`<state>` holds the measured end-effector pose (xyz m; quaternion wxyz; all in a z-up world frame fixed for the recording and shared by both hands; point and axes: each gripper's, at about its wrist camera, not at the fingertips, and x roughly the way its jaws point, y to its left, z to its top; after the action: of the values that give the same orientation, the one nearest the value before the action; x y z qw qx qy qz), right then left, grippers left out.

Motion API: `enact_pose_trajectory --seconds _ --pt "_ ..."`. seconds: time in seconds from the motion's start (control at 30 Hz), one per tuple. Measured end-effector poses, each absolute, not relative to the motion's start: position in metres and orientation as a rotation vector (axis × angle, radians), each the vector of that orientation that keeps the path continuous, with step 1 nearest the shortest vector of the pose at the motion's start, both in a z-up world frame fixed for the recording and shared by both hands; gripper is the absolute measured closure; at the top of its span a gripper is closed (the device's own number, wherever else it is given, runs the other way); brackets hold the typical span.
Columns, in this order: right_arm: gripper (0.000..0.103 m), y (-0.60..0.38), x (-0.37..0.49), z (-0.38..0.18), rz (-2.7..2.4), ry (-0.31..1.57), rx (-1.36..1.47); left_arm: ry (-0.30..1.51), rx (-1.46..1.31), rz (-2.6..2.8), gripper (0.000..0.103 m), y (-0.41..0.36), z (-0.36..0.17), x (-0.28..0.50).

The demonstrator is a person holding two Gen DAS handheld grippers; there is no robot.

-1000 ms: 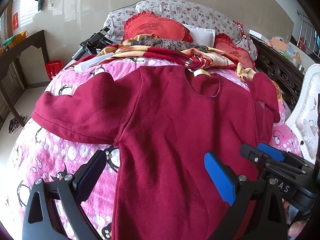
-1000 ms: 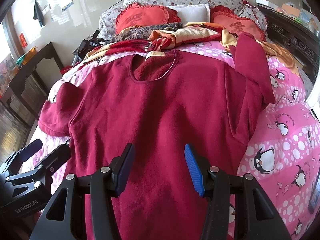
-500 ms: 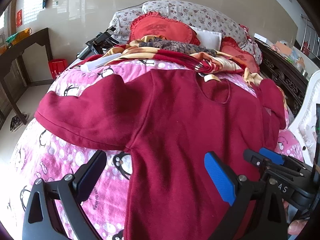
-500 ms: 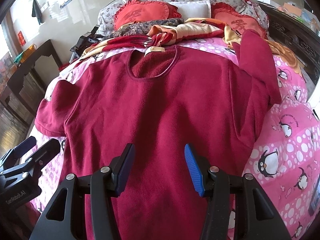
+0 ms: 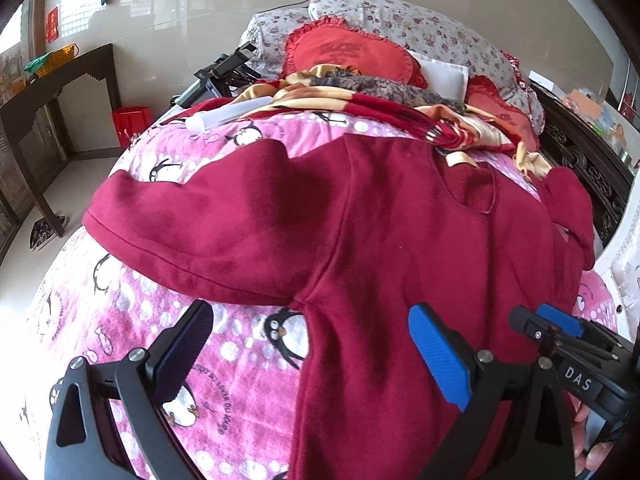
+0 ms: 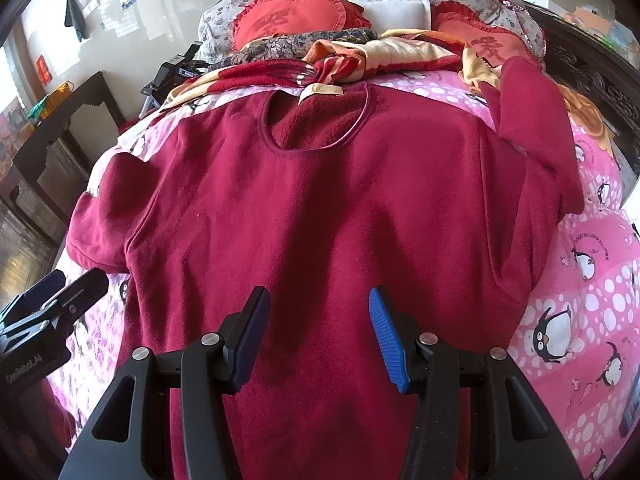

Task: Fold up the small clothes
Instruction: 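Grasp the sweatshirt sleeve nearest the left tool with the left tool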

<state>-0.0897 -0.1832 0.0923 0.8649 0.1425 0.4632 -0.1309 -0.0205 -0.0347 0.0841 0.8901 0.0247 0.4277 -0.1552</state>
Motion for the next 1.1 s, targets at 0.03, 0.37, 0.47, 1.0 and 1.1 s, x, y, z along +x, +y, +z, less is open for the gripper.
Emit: enact_pose_trajectory --seconds 0.03,0.37,0.47,1.0,1.1 --pt "0.073 -0.183 -0.089 0.093 -0.274 0.970 0.297 0.888 0.049 -0.320 0.003 -0.033 0.084 -0.019" --pt "0.073 -0.177 -0.078 0.094 -0.263 0.972 0.273 0.898 -0.041 -0.273 0.003 0.022 0.096 0.023" --pt "0.073 -0.173 -0.075 0.093 -0.251 0.972 0.263 0.913 -0.112 -0.207 0.003 0.059 0.095 0.048" --pt "0.073 -0.169 -0.056 0.074 -0.234 1.041 0.255 1.038 -0.565 0.108 0.038 0.213 0.015 0.174" --pt "0.073 -0.170 -0.054 0.074 -0.240 1.043 0.254 1.072 -0.521 0.023 0.087 0.204 0.015 0.185"
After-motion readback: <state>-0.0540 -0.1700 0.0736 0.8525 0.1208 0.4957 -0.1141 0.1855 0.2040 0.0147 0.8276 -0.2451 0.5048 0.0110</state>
